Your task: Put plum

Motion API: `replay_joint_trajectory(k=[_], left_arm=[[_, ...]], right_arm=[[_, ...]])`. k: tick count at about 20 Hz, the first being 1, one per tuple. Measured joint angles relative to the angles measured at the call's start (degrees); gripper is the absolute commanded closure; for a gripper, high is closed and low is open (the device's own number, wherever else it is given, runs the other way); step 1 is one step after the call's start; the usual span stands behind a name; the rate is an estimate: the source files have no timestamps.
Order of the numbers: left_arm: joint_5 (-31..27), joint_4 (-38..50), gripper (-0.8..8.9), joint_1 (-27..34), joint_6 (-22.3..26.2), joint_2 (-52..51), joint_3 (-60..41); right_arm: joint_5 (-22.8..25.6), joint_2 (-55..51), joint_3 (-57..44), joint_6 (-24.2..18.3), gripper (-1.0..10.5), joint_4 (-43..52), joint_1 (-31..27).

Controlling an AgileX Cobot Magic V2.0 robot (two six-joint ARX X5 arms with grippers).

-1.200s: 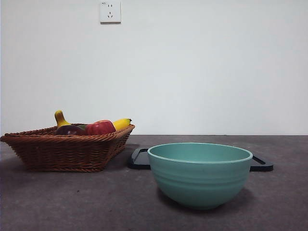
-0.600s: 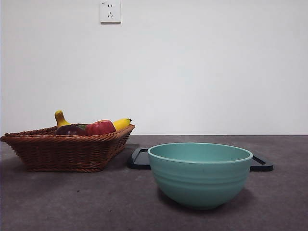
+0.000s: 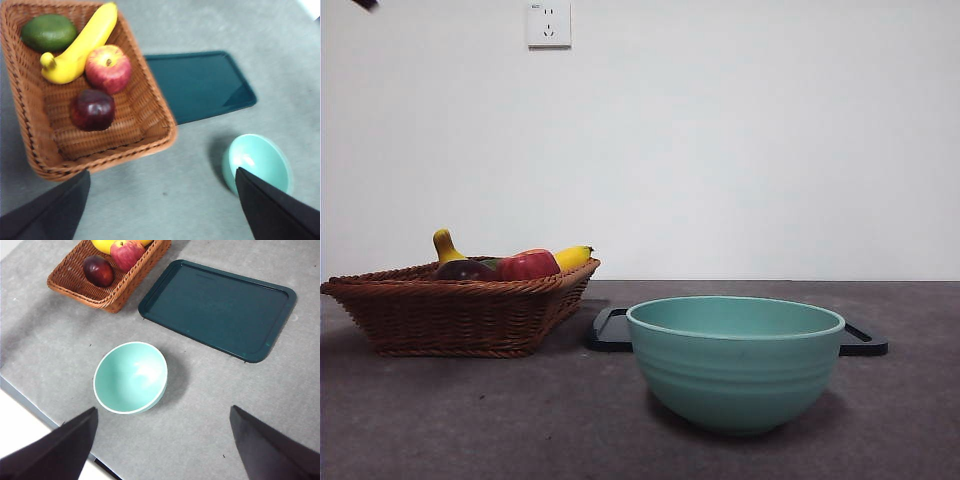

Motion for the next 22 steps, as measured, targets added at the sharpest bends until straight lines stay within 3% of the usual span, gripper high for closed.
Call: replay_joint_trajectory(k=[10,15,22], left_arm=[[-15.0,7.4,3.54,-9.4,-0.2,26.2,10.5],[-18.1,11.3,3.54,-10.1,-0.2,35.3,10.6],[-18.3,16.0,3.54,-10.3,1.1,44.4,10.6]], right_arm=[[0.0,0.0,0.0,0.0,5.2,0.0,0.0],[0.0,0.0,0.0,0.0,5.2,0.0,0.0],[0.0,0.0,0.0,0.0,5.2,0.1,0.0]])
